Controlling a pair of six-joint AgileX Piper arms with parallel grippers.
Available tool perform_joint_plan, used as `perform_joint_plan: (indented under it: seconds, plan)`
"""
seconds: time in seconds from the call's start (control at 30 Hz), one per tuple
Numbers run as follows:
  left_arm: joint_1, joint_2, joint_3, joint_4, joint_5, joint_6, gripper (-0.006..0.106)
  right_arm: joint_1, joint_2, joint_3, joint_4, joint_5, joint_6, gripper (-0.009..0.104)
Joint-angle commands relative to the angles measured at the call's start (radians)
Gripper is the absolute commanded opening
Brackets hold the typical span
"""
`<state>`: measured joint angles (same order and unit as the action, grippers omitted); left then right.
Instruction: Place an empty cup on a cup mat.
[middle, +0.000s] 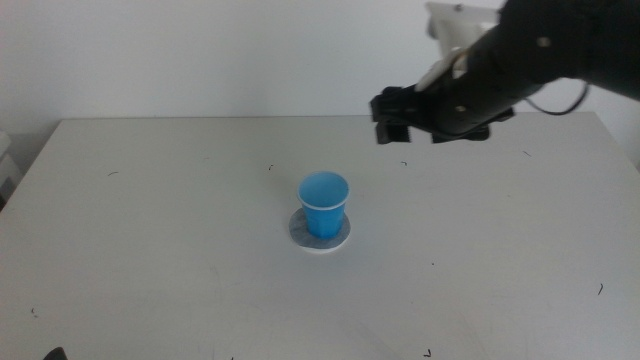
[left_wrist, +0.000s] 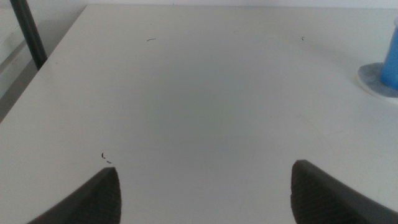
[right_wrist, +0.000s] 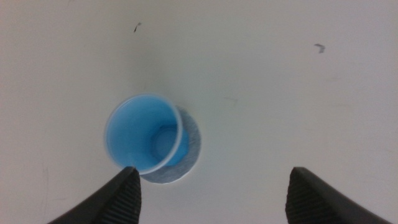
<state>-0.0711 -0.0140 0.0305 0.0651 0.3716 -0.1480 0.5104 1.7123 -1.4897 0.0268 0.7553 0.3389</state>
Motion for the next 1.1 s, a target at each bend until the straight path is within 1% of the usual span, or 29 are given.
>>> perform_joint_plan:
  seconds: [0.0, 0.23, 0.4, 0.5, 0.57, 0.7, 0.8, 0.9, 0.93, 1.07]
  plan:
    - [0.001, -0.012, -0.006, 0.0, -0.067, -0.011, 0.105, -0.056, -0.178, 0.096, -0.017, -0.117, -0.013, 0.059]
    - [0.001, -0.012, -0.006, 0.0, -0.067, -0.011, 0.105, -0.237, -0.5, 0.402, -0.021, -0.183, -0.022, 0.059]
    - [0.001, -0.012, -0.006, 0.0, -0.067, -0.011, 0.105, -0.356, -0.739, 0.579, -0.032, -0.232, -0.13, 0.059]
    - [0.001, -0.012, -0.006, 0.0, -0.067, -0.011, 0.105, -0.401, -0.877, 0.691, -0.036, -0.249, -0.212, 0.059]
    - [0.001, -0.012, -0.006, 0.0, -0.067, -0.011, 0.105, -0.422, -0.971, 0.766, -0.036, -0.273, -0.238, 0.061]
    - [0.001, -0.012, -0.006, 0.0, -0.067, -0.011, 0.105, -0.429, -1.156, 0.891, -0.07, -0.313, -0.245, 0.072]
    - [0.001, -0.012, -0.006, 0.0, -0.067, -0.011, 0.105, -0.429, -1.288, 0.985, -0.08, -0.357, -0.245, 0.083]
    - [0.001, -0.012, -0.006, 0.0, -0.067, -0.011, 0.105, -0.429, -1.379, 1.056, -0.08, -0.37, -0.245, 0.092]
    - [0.001, -0.012, -0.006, 0.0, -0.067, -0.011, 0.105, -0.427, -1.399, 1.071, -0.074, -0.371, -0.245, 0.094]
    - [0.001, -0.012, -0.006, 0.0, -0.067, -0.011, 0.105, -0.424, -1.479, 1.143, -0.059, -0.431, -0.254, 0.094]
